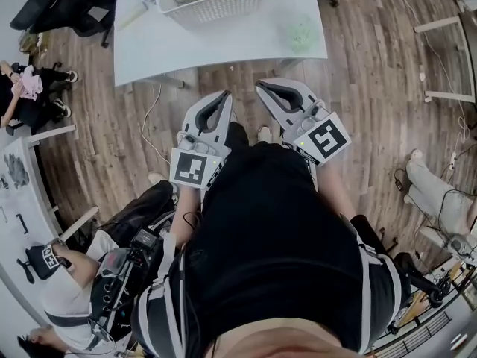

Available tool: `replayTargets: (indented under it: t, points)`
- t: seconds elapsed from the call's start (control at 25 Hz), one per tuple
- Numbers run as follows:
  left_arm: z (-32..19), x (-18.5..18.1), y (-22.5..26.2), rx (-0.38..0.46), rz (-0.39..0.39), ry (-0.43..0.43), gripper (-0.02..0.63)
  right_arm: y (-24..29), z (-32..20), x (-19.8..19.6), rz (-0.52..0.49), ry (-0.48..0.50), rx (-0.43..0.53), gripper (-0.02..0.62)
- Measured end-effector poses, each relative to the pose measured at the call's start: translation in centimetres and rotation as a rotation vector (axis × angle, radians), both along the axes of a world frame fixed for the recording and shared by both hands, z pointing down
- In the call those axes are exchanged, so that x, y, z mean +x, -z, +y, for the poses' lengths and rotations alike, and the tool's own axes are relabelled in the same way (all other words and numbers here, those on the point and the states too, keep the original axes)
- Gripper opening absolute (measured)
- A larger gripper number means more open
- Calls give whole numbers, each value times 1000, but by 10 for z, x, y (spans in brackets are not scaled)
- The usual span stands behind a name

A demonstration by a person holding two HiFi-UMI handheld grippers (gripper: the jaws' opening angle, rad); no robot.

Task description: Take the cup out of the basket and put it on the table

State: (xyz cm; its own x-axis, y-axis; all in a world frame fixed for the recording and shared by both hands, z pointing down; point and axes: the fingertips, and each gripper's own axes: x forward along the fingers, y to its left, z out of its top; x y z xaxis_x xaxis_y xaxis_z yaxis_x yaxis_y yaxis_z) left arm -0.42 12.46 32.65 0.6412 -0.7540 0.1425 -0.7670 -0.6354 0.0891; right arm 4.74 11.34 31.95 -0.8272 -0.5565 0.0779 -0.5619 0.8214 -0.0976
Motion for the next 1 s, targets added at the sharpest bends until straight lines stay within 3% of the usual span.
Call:
replayTargets:
  t: [0.44,1.0]
  points:
    - [-45,-43,-3,17,-11,-42,20,1,-47,-46,9,-37,12,18]
    - [-82,-102,-16,-23,23,-66,20,-2,-83,-102,21,-64,-4,18]
